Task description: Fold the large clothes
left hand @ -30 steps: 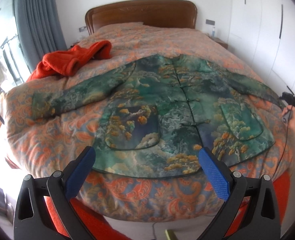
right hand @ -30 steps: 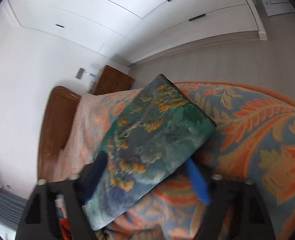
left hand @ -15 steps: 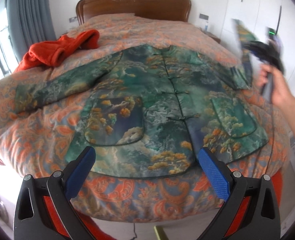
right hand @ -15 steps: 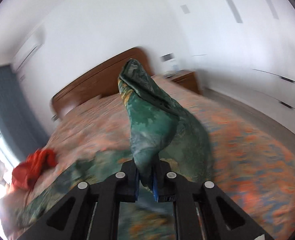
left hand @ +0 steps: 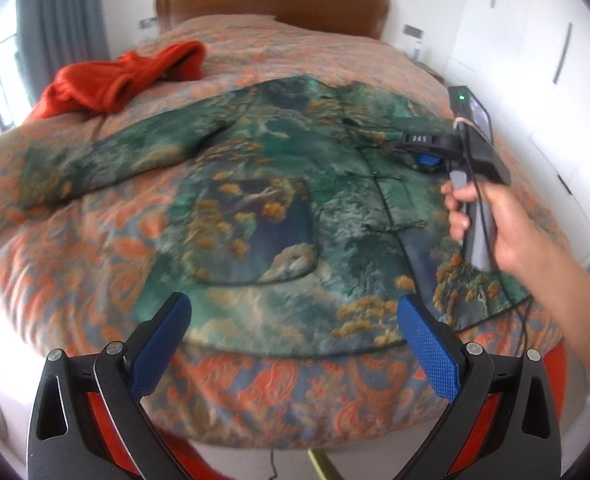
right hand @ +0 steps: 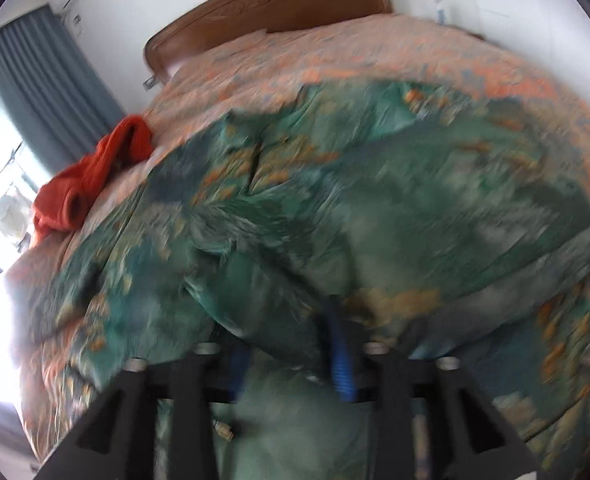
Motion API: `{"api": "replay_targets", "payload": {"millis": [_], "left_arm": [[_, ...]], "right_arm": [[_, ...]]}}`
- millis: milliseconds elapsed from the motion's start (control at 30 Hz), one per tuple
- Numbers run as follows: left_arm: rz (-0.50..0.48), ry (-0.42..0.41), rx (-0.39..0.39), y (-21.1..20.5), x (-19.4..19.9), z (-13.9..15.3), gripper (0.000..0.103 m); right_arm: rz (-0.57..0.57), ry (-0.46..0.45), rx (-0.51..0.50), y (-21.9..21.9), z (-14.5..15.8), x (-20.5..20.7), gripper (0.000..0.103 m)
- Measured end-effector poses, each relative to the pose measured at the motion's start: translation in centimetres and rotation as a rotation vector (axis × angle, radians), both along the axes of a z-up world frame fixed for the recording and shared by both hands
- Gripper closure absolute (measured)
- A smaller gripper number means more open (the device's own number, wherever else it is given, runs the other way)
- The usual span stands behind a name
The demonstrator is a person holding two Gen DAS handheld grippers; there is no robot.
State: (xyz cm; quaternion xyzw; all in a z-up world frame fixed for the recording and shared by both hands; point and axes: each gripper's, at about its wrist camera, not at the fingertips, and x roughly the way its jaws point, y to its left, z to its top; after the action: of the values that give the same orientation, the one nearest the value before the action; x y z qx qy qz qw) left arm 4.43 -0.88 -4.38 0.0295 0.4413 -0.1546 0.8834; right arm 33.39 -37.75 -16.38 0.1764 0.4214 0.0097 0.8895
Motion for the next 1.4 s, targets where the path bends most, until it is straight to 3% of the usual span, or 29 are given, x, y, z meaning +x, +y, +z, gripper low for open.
{"api": "replay_targets", "payload": {"millis": [133, 333, 400, 533, 600, 700, 733, 767, 800, 833, 867, 967, 1067, 1200, 1267, 1400], "left_arm": [[-0.095, 0.008, -0.032, -2.4, 3.4, 0.0, 0.000], [-0.224, 0.120, -0.194, -8.3, 12.5, -1.1, 0.000], [-0.229, 0.186, -0.252, -10.3, 16.4, -2.5, 0.001], [-0.171, 0.234, -0.260, -13.8, 21.8, -5.6, 0.004], [-0.169, 0.268, -0.228, -15.7, 23.3, -7.0, 0.009], [-0.161, 0.338, -0.150, -17.9, 24.8, -9.4, 0.033], [-0.164, 0.356, -0.141, -18.4, 25.0, -9.7, 0.046], [-0.171, 0.369, -0.138, -18.8, 25.2, -9.8, 0.062], [-0.167, 0.368, -0.117, -19.0, 25.3, -9.6, 0.063], [-0.168, 0.344, -0.097, -19.3, 25.4, -9.0, 0.079], [-0.182, 0.309, -0.082, -19.5, 25.5, -8.2, 0.087], [-0.158, 0.173, -0.043, -18.7, 26.5, -5.2, 0.089], [-0.093, 0.126, -0.073, -16.0, 28.0, -3.6, 0.089], [-0.030, 0.161, -0.081, -13.1, 30.1, -5.5, 0.088], [-0.031, 0.182, -0.068, -12.7, 30.4, -7.4, 0.081], [-0.019, 0.162, -0.077, -12.9, 30.5, -8.6, 0.069]], "right_arm": [[0.051, -0.082, 0.036, 0.6, 0.9, -5.4, 0.041], [0.040, -0.191, 0.016, -1.3, 3.5, -16.3, 0.036], [0.027, -0.198, -0.013, -1.7, 3.7, -18.8, 0.036], [-0.024, -0.182, -0.019, -3.0, 2.9, -24.2, 0.036], [-0.060, -0.166, 0.016, -3.4, 2.2, -26.1, 0.036], [-0.094, -0.139, 0.066, -3.7, 1.2, -28.2, 0.036], [-0.101, -0.140, 0.063, -3.7, 1.1, -28.8, 0.036], [-0.102, -0.142, 0.060, -3.6, 1.1, -29.0, 0.036], [-0.099, -0.145, 0.053, -3.6, 1.2, -29.3, 0.036], [-0.096, -0.149, 0.045, -3.5, 1.3, -29.6, 0.036], [-0.095, -0.155, 0.037, -3.5, 1.4, -29.7, 0.036], [-0.083, -0.187, 0.005, -3.3, 2.3, -29.6, 0.036], [-0.061, -0.214, -0.040, -3.1, 3.1, -28.6, 0.036], [-0.029, -0.242, -0.106, -3.7, 4.5, -26.5, 0.036], [-0.024, -0.240, -0.127, -4.6, 4.9, -24.6, 0.036], [-0.075, -0.180, -0.144, -8.8, 5.4, -17.2, 0.036]]}}
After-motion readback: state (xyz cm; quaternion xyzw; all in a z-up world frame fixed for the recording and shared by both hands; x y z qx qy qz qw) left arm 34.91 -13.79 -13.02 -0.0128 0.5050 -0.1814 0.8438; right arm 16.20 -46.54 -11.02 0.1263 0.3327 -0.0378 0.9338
